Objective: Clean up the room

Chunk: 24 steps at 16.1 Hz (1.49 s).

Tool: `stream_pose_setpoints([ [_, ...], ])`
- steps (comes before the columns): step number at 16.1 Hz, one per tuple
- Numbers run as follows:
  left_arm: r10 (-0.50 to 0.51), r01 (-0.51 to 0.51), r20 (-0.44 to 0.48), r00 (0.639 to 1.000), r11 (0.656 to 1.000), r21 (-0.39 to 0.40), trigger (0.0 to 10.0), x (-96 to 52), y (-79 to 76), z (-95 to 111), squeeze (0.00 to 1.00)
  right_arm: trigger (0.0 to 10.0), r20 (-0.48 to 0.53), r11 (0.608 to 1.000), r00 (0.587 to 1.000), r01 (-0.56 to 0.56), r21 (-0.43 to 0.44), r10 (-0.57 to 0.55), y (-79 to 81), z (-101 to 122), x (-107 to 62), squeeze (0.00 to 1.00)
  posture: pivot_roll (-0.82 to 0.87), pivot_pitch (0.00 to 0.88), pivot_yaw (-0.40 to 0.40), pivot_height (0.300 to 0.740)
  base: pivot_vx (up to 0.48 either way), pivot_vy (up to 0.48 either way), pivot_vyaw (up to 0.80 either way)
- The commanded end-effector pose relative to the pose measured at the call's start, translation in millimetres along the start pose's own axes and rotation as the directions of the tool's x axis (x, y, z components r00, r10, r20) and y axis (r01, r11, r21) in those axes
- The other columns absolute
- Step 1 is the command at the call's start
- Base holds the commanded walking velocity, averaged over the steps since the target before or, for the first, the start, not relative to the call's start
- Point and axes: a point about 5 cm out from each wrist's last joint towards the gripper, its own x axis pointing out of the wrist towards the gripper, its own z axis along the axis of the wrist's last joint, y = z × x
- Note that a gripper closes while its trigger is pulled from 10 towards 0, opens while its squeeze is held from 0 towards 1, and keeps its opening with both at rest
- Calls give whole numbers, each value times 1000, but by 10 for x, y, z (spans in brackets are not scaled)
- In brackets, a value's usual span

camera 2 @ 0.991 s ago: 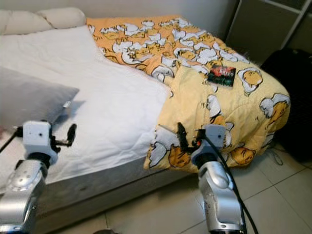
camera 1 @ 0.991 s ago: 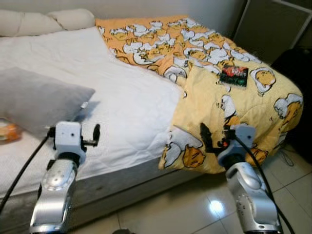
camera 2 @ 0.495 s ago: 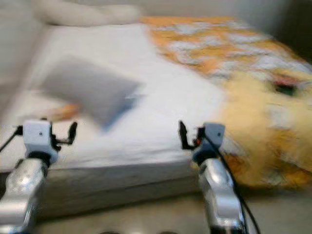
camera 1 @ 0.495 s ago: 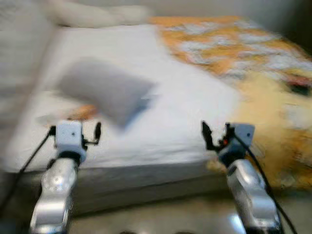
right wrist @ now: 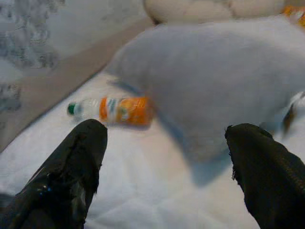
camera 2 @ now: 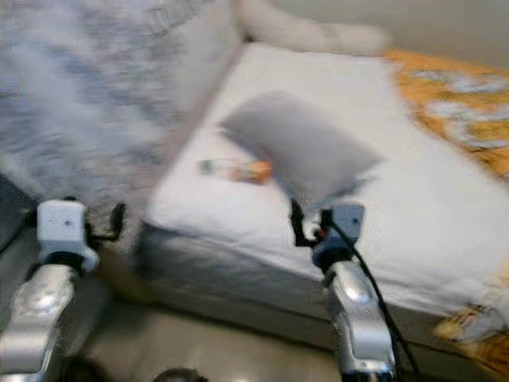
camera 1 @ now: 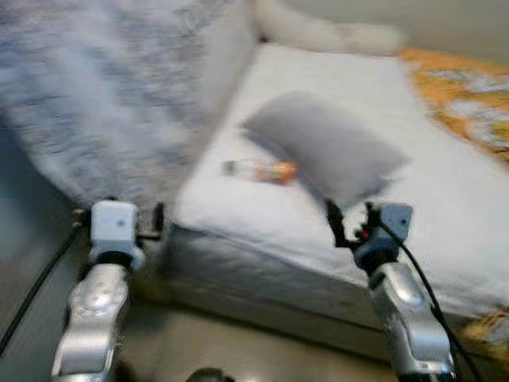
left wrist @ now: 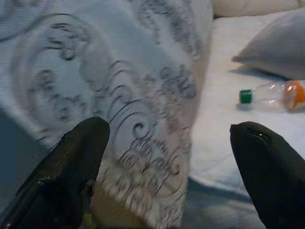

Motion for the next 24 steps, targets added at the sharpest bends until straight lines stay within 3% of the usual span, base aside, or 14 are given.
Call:
stream_pose_setpoints([
  [1, -8, 8, 12, 1000, 1000, 4, 10000, 39, -44, 52, 1000, 10000, 8, 999, 999, 33, 30, -33, -64, 41, 9, 0, 46, 0, -43, 740, 0, -480, 0],
  [9, -17, 17, 24, 1000, 1000, 24, 10000, 163, -113, 142, 1000, 10000, 17, 998, 999, 46, 53, -47, -87, 118, 80, 0, 32, 0, -38, 740, 0, -112, 0],
  [12, -31, 31, 43, 999, 1000, 3, 10000, 210, -139, 181, 1000, 10000, 22, 1000, 1000, 16, 14, -16, -45, 116, 88, 0, 28, 0, -32, 740, 0, 0, 0],
  [13, -40, 40, 56, 998, 999, -1, 10000, 230, -150, 215, 1000, 10000, 31, 1000, 1000, 0, 22, -1, -35, 136, 111, 969, 30, 0, -35, 740, 371, 0, 800],
  [14, -42, 43, 54, 998, 999, -9, 10000, 236, -159, 222, 1000, 10000, 39, 999, 999, -14, 44, 12, -27, 147, 119, 1000, 31, 0, -34, 740, 375, 0, 781],
  [15, -43, 44, 53, 998, 999, -21, 10000, 238, -163, 225, 1000, 10000, 40, 999, 999, -15, 47, 13, -26, 151, 121, 1000, 30, 0, -33, 740, 379, 0, 775],
  [16, -52, 54, 56, 997, 998, -34, 7725, 240, -182, 234, 1000, 9412, 38, 999, 999, -3, 38, 2, -37, 152, 127, 1000, 29, 0, -29, 740, 382, 0, 0],
  [17, -61, 64, 58, 996, 997, -40, 2902, 238, -194, 235, 1000, 6000, 39, 999, 999, 3, 32, -4, -42, 153, 129, 1000, 29, 0, -29, 740, 386, 0, 0],
  [18, -65, 67, 57, 996, 997, -40, 0, 234, -203, 234, 1000, 0, 41, 999, 999, 11, 30, -12, -48, 156, 129, 1000, 29, 0, -29, 740, 416, 0, 0],
  [19, -59, 61, 56, 997, 998, -34, 0, 242, -197, 237, 1000, 0, 52, 999, 999, -3, 45, 1, -37, 169, 133, 0, 28, 0, -28, 740, 416, 0, 0],
  [21, -56, 58, 54, 997, 998, -33, 0, 248, -189, 233, 973, 0, 53, 999, 999, -13, 43, 11, -25, 171, 132, 0, 28, 0, -29, 740, 418, 0, 0],
  [22, -57, 59, 54, 997, 998, -33, 0, 250, -186, 232, 271, 0, 50, 999, 999, -16, 33, 15, -17, 166, 132, 0, 27, 0, -29, 740, 420, 0, 0],
  [23, -57, 59, 53, 997, 998, -32, 0, 250, -184, 230, 0, 0, 48, 999, 999, -16, 31, 14, -14, 164, 134, 0, 26, 0, -29, 740, 416, 0, 0],
  [24, -57, 58, 53, 997, 998, -31, 0, 250, -183, 229, 0, 0, 47, 999, 999, -15, 30, 14, -12, 163, 134, 0, 26, 0, -29, 740, 416, 0, 0],
])
